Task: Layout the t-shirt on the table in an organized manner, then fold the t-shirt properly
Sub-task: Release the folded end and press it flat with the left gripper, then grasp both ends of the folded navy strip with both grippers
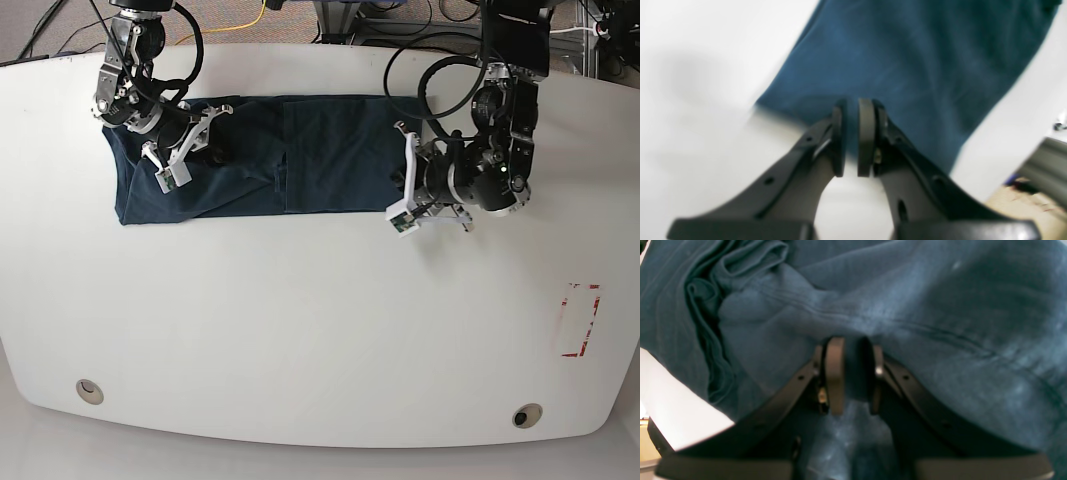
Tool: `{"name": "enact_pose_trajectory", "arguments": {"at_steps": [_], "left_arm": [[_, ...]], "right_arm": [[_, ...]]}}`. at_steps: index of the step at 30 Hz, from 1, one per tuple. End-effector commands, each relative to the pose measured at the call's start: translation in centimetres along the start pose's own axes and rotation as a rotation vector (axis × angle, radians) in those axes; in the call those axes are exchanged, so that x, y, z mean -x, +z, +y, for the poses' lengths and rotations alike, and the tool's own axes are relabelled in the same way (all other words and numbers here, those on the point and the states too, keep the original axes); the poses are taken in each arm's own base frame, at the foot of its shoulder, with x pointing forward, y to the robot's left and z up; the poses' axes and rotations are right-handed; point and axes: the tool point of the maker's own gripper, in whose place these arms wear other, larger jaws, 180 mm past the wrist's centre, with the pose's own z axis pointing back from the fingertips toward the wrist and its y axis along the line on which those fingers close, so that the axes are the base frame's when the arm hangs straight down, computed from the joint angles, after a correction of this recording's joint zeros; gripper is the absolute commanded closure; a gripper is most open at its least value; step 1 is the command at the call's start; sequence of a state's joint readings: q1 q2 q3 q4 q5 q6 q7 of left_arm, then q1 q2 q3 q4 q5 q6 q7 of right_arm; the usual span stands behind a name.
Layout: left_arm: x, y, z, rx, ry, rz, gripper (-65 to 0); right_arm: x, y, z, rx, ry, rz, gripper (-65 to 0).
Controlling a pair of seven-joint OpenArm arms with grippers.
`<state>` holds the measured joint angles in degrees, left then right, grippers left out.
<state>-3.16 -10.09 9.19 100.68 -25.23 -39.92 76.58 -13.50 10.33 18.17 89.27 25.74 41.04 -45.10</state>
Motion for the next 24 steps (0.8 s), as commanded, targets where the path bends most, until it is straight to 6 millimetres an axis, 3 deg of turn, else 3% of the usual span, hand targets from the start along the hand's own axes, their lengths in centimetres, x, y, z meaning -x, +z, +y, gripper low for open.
{"name": "enact_pose_trajectory", "arguments": {"at_steps": [1,11,16,19,24], "left_arm": [[-0.1,0.5,0.2,-0.008,-0.01,-0.023,-4.0],[2.6,-1.0,-1.3,0.051,-0.002,0.017,-4.0],[3.6,-2.0,-2.1,0.086,-0.003,0.052,-3.9],[3.9,-2.3,-2.1,0.092,0.006,0.059,-3.9],[4.2,-2.3,-1.8,0.086,0.009,0.062,-3.9]], "right_arm": [[1.8,0.2,-1.1,0.051,0.018,0.099,-11.6],[1.3,0.2,-1.1,0.051,0.022,0.089,-12.4],[-0.3,0.7,-0.5,0.037,0.041,0.059,-15.4],[-2.5,1.6,0.0,0.024,0.059,0.011,-24.3],[-6.3,4.5,-0.8,0.06,0.071,-0.069,-46.6]]}}
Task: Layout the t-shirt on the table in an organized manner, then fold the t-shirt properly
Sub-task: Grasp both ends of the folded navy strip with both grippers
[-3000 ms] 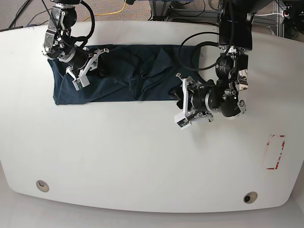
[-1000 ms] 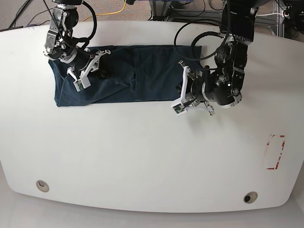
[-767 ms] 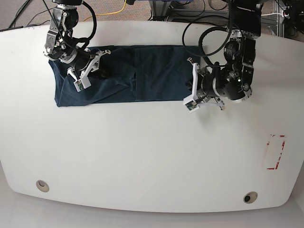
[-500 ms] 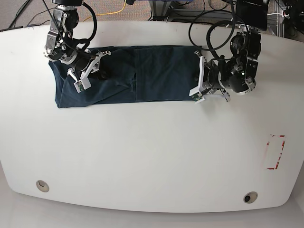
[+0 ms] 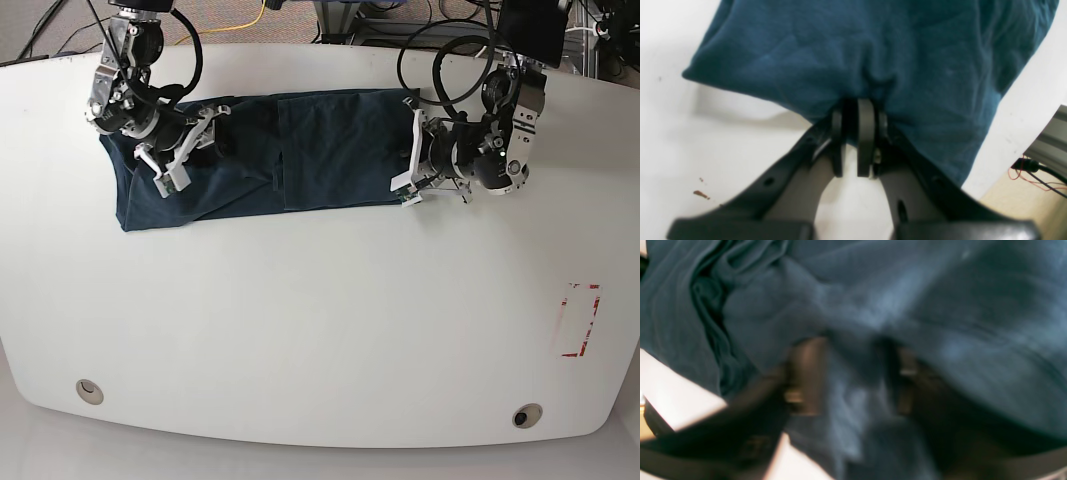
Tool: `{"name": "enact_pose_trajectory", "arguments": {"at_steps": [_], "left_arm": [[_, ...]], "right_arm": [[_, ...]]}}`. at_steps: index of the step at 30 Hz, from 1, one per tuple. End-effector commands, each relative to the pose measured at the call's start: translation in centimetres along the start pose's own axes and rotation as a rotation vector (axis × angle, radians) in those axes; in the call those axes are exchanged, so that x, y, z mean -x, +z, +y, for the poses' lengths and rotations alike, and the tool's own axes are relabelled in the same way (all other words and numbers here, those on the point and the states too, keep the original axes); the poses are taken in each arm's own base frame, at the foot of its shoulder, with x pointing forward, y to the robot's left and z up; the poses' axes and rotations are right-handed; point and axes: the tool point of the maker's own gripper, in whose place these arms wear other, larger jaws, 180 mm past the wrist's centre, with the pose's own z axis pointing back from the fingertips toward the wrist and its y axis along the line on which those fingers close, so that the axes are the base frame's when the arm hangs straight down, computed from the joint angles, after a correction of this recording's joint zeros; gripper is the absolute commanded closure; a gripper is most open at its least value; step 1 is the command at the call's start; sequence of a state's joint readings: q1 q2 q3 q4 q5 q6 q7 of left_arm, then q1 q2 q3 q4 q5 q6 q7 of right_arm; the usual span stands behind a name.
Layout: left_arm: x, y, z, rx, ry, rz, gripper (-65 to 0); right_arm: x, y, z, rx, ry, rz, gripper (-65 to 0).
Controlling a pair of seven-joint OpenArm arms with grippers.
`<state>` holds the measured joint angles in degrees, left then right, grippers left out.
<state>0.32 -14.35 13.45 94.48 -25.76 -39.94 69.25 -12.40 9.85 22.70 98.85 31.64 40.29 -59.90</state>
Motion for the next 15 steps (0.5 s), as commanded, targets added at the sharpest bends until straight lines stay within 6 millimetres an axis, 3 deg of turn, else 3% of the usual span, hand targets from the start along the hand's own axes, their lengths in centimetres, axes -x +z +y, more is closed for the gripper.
{"name": "enact_pose_trajectory", "arguments": {"at_steps": [1,4,8,12,15], "left_arm": [[0.5,0.4,0.8,-0.023,-0.012,0.02,-3.9],[1.1,0.7,1.2,-0.032,-0.017,0.036,-3.9],[1.6,1.0,1.7,-0.043,-0.016,0.048,-3.9],[2.2,1.3,2.1,-0.054,-0.021,0.063,-3.9],[1.8,1.5,2.6,-0.064,-0.026,0.058,-3.9]], "right_arm": [[-4.8,2.6,-1.3,0.043,0.034,-0.128,-52.6],[-6.5,5.0,-2.9,0.085,0.008,-0.179,-65.0],[-7.8,7.9,-5.9,0.144,-0.06,-0.234,-65.0],[-6.4,9.8,-10.3,0.194,-0.195,-0.222,-65.0],[-4.8,9.8,-12.8,0.185,-0.296,-0.203,-65.0]]}}
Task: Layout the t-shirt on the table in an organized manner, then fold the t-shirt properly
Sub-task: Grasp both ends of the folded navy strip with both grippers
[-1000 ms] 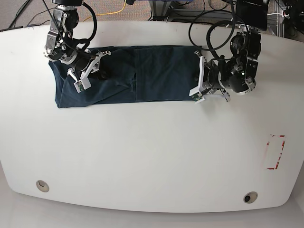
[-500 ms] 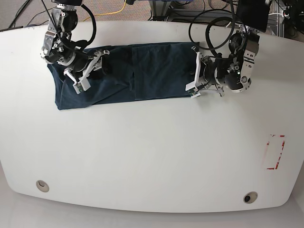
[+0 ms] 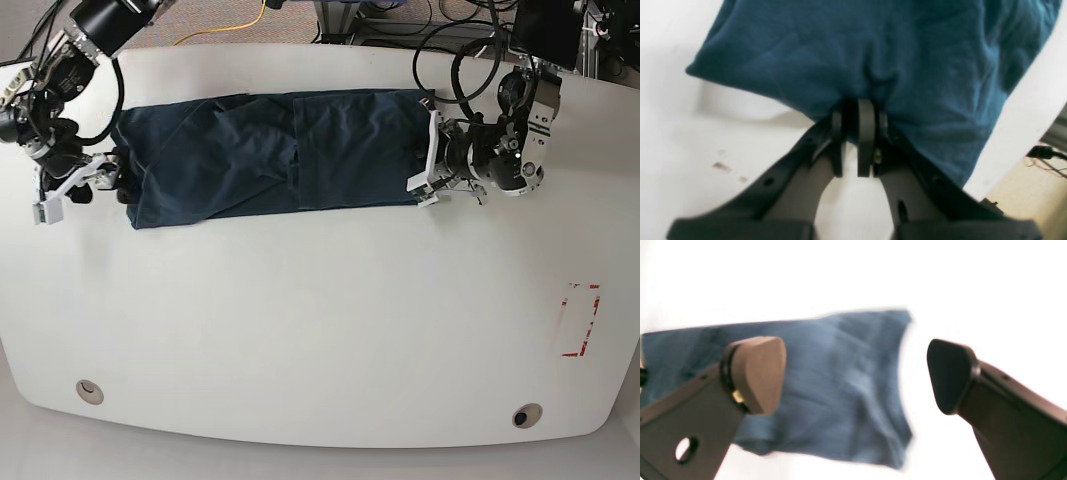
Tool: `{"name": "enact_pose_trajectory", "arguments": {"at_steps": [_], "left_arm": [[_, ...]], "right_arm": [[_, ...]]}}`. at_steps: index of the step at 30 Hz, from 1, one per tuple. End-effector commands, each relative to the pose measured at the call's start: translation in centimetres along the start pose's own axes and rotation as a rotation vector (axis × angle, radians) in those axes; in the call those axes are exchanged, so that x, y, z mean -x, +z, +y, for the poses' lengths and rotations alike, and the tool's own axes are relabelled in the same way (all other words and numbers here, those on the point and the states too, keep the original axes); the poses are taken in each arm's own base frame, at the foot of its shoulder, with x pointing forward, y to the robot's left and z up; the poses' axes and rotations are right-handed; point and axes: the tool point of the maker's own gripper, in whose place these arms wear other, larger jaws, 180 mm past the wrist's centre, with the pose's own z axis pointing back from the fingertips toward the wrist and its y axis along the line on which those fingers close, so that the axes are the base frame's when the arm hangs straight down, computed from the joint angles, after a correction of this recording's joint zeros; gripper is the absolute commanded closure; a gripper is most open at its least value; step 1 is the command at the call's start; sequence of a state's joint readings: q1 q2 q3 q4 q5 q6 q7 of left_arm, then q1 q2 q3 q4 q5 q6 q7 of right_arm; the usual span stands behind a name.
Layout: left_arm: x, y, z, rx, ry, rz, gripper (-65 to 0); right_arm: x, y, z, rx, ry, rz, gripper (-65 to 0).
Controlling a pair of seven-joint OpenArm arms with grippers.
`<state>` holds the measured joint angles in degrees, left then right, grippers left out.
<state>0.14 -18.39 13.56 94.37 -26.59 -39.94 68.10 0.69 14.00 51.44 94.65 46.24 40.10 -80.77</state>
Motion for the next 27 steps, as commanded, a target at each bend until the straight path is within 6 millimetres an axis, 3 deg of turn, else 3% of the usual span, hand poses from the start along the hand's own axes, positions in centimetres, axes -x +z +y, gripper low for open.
{"name": "enact_pose_trajectory", "arguments": {"at_steps": [1,5,11,17,27], "left_arm": [[0.1,0.6,1.2,-0.039,-0.018,0.027,-3.9],[-0.1,0.6,1.6,-0.043,-0.017,0.029,-4.0],[-0.6,0.3,2.3,-0.042,-0.027,0.039,-4.0],[-1.6,0.1,2.6,-0.038,-0.057,0.041,-4.0],[-1.9,0.0,2.3,-0.033,-0.068,0.04,-4.0]], "right_arm": [[-0.4,-0.1,-2.0,-0.007,-0.051,-0.002,-65.0],[2.1,-0.8,-5.0,-0.02,-0.173,0.07,-65.0],[3.6,-1.6,-5.5,-0.056,-0.255,0.077,-65.0],[4.6,-2.9,-3.8,-0.098,-0.255,0.107,-65.0],[7.3,-6.5,1.8,-0.223,-0.272,0.172,-63.6]]}}
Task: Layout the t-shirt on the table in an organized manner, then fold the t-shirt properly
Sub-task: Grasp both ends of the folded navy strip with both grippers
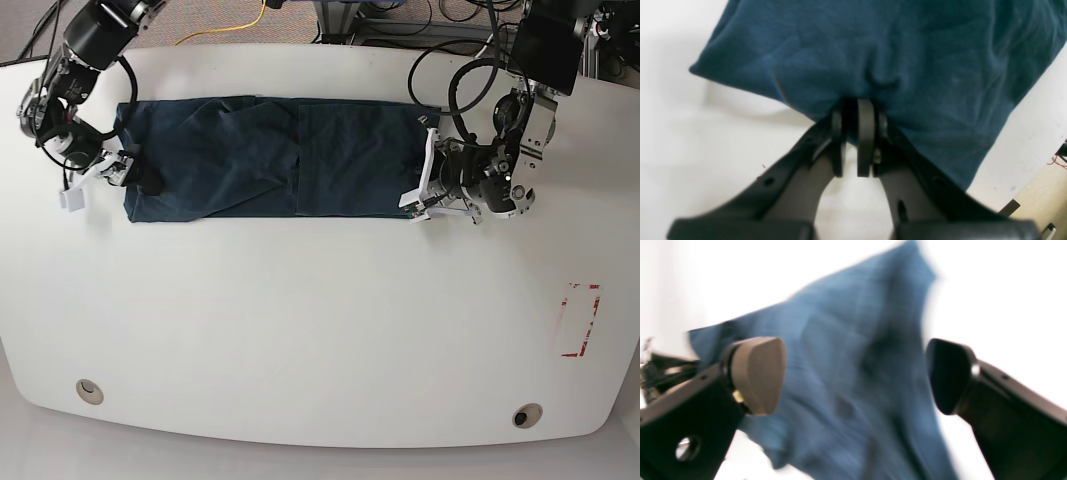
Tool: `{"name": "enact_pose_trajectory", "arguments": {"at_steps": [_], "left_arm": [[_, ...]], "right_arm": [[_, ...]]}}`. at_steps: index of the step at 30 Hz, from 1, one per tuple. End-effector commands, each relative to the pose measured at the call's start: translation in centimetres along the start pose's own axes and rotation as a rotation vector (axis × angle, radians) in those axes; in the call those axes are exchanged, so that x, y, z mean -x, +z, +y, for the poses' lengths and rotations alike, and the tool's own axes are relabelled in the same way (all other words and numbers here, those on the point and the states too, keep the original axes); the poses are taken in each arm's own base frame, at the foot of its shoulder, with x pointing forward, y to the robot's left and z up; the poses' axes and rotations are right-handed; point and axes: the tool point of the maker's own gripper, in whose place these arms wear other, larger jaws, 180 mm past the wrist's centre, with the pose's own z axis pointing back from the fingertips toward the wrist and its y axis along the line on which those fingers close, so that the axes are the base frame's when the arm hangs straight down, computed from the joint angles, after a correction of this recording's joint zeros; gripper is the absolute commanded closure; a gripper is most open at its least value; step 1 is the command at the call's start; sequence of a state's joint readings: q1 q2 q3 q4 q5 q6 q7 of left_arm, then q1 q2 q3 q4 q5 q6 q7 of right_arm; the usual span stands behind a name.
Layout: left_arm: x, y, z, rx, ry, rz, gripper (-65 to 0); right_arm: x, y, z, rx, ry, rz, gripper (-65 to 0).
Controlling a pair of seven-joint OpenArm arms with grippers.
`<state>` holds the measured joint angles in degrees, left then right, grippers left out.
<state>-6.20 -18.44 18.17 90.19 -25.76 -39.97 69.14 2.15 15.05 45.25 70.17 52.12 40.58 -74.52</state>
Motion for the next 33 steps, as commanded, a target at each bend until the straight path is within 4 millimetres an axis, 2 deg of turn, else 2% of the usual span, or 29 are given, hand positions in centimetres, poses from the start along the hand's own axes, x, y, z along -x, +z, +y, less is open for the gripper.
{"name": "enact_pose_trajectory", "arguments": {"at_steps": [1,4,11,13,16,19,21,22,26,29,33], "left_arm": [[-0.4,0.4,0.6,-0.018,-0.009,-0.003,-4.0],[-0.4,0.4,0.6,-0.018,-0.009,-0.003,-4.0],[-0.4,0.3,0.5,-0.017,-0.009,-0.004,-4.0],[-0.6,0.3,0.4,-0.016,-0.009,-0.007,-4.0],[-1.2,0.0,0.0,-0.005,-0.008,-0.021,-4.0],[-1.4,0.0,-0.1,-0.003,-0.007,-0.025,-4.0],[-1.6,-0.1,-0.3,0.001,-0.007,-0.03,-4.0],[-2.1,-0.3,-0.6,0.01,-0.005,-0.042,-4.0],[-2.6,-0.7,-0.5,0.018,0.004,-0.045,-4.0],[-4.2,-1.5,-1.1,0.047,0.004,-0.062,-4.0],[-5.2,-2.4,-1.9,0.083,0.007,-0.066,-4.0]], "right_arm": [[2.0,-0.7,0.0,0.019,-0.003,0.092,-60.1],[2.8,-1.5,0.7,-0.002,-0.011,0.105,-52.8],[4.4,-1.5,0.6,-0.001,-0.028,0.133,-49.8],[5.1,-1.3,0.4,0.006,-0.028,0.152,-46.9],[4.9,-0.8,0.3,0.022,-0.003,0.15,-34.6],[4.3,0.0,0.5,0.047,0.045,0.139,-14.1],[4.1,0.5,0.7,0.059,0.077,0.133,-3.2],[3.6,0.9,1.0,0.068,0.107,0.121,0.0],[2.0,2.3,2.3,0.099,0.213,0.085,-2.1],[0.6,3.7,3.8,0.129,0.314,0.05,0.0],[-0.6,5.0,5.8,0.15,0.416,0.011,0.0]]}}
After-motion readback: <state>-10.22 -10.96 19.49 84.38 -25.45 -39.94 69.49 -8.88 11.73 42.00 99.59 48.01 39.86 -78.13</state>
